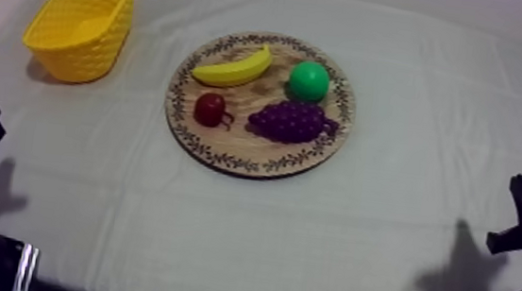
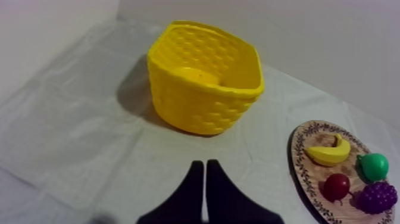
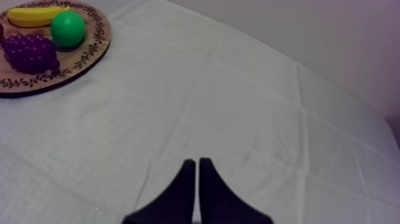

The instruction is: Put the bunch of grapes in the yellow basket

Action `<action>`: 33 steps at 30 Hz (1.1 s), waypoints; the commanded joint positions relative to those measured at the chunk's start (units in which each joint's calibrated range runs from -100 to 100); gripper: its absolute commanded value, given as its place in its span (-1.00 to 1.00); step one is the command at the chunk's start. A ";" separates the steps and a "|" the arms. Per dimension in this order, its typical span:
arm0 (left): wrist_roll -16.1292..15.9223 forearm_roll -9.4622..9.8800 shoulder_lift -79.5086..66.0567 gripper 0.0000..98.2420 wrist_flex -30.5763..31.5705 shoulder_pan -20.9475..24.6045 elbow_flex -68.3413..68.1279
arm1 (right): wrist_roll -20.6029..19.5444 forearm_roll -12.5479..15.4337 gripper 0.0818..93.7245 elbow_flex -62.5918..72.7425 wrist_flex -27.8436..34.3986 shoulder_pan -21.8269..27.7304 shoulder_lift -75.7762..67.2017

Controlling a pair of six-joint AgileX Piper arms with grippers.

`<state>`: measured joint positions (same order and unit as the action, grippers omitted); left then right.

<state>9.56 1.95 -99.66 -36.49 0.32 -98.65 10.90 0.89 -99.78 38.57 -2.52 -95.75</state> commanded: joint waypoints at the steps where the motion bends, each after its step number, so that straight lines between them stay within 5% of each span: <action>1: 0.13 0.03 -0.08 -1.00 0.11 0.95 -0.12 | 0.02 0.01 -0.99 0.00 -0.02 0.00 0.00; 22: 0.10 0.03 -0.08 -1.00 0.11 0.86 -0.12 | 0.02 0.01 -0.99 0.00 -0.02 0.00 0.00; 33: -1.74 -0.02 -0.32 -1.00 0.18 -8.56 -0.22 | 0.02 0.01 -0.99 0.00 -0.02 0.00 0.00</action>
<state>8.12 1.95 -99.94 -36.32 -5.54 -98.86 10.90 0.89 -99.78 38.57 -2.52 -95.75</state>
